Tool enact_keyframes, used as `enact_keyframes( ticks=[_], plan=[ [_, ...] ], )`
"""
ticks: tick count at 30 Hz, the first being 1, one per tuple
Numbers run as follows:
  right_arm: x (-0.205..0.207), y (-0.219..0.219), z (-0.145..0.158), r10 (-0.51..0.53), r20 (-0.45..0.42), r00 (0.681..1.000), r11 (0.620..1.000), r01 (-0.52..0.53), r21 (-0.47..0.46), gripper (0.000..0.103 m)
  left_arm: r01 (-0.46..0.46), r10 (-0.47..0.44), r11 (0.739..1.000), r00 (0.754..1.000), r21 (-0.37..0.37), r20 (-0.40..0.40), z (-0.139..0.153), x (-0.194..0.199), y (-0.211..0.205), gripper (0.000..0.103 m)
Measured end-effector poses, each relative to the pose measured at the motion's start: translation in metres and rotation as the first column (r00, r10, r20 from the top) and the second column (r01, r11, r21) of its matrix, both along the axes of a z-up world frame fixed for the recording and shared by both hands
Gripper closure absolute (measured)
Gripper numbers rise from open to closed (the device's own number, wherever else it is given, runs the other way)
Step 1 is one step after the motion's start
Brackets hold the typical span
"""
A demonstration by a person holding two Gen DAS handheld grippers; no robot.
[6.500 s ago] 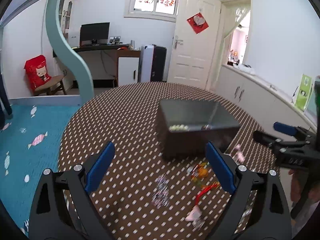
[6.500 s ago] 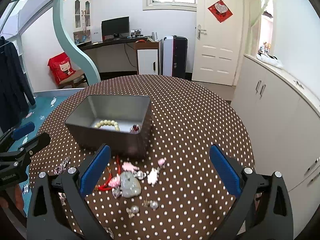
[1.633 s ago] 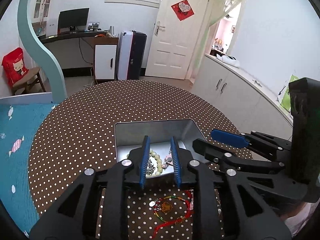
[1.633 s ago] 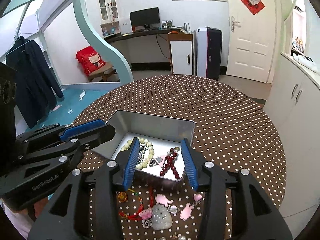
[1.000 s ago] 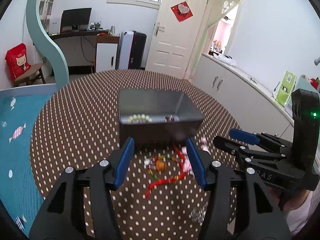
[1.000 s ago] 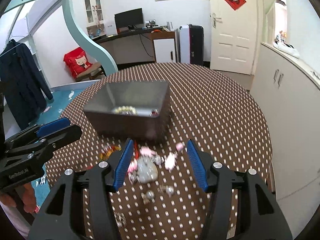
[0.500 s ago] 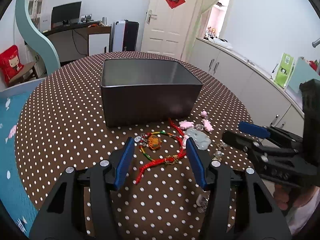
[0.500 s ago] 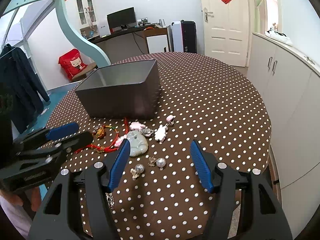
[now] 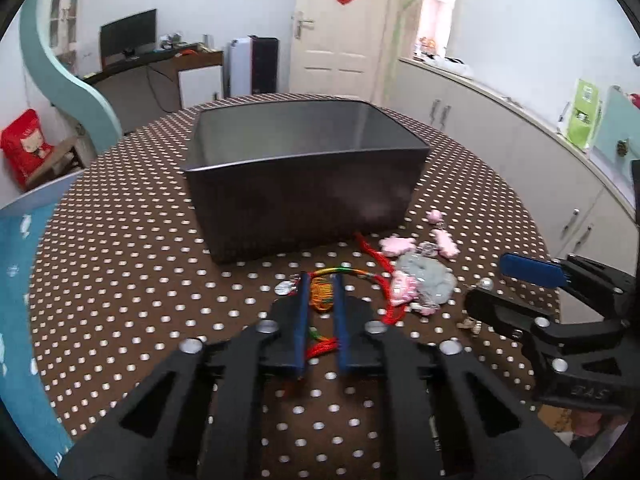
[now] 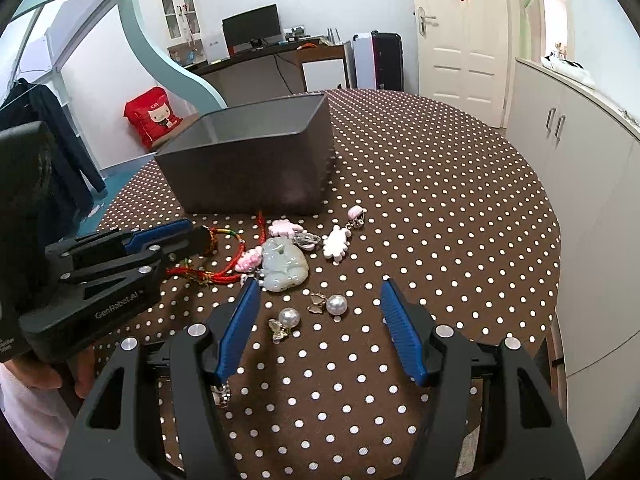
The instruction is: Organize jewelry
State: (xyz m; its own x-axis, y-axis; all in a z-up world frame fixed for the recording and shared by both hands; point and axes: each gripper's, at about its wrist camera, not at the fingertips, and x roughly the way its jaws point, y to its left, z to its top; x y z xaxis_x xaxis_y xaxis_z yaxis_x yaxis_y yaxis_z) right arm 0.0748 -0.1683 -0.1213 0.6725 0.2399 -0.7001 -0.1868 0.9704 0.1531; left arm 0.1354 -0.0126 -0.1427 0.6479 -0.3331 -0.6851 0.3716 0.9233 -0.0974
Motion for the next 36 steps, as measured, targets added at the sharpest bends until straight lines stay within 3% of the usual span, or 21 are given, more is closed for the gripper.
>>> enact_keyframes(
  ticks=[7,12,15,16,18,19,26,30,35,36],
  plan=[
    [0.001,-0.003,0.002,-0.006,0.007,1.0,1.0,0.006,0.006,0.043,0.002,-0.002,1.0,1.0,0.001,0.007,-0.003,0.0,-0.001,0.098],
    [-0.005,-0.002,0.005,0.025,0.026,0.999,1.0,-0.026,0.015,0.043,0.001,-0.002,0.998,1.0,-0.068,-0.022,-0.002,0.0,0.01,0.103],
    [-0.006,0.0,0.006,0.032,0.026,0.999,0.999,-0.032,0.014,0.043,0.006,-0.006,1.0,1.0,-0.029,-0.004,-0.002,-0.005,0.01,0.102],
    [-0.005,0.003,0.006,0.035,0.025,0.999,0.999,-0.035,0.011,0.043,-0.002,0.002,1.0,1.0,-0.026,-0.009,-0.003,-0.005,0.01,0.099],
    [-0.005,0.006,0.005,0.046,0.019,0.999,0.999,-0.046,0.014,0.043,-0.007,0.006,0.999,1.0,-0.043,-0.021,-0.004,-0.004,0.013,0.076],
    [-0.005,0.007,0.005,0.048,0.015,0.999,0.999,-0.049,0.014,0.043,-0.007,0.006,0.999,1.0,-0.047,-0.02,-0.003,-0.004,0.013,0.074],
    [-0.001,0.007,0.002,0.034,-0.002,0.999,0.999,-0.034,0.01,0.043,0.022,-0.021,1.0,0.999,0.018,-0.03,-0.005,0.001,0.001,0.075],
    [-0.001,0.007,0.003,0.039,0.003,0.999,0.999,-0.039,0.008,0.043,-0.004,0.005,0.997,1.0,0.072,-0.015,-0.007,0.003,-0.004,0.086],
    [-0.007,0.013,0.007,0.087,0.03,0.996,0.996,-0.088,0.025,0.044,-0.028,0.028,1.0,0.999,0.007,-0.041,-0.006,0.008,0.008,0.092],
    [-0.007,0.013,0.007,0.101,0.033,0.994,0.994,-0.102,0.045,0.049,-0.032,0.032,0.999,0.999,-0.005,-0.042,-0.005,0.008,0.011,0.093]
  ],
)
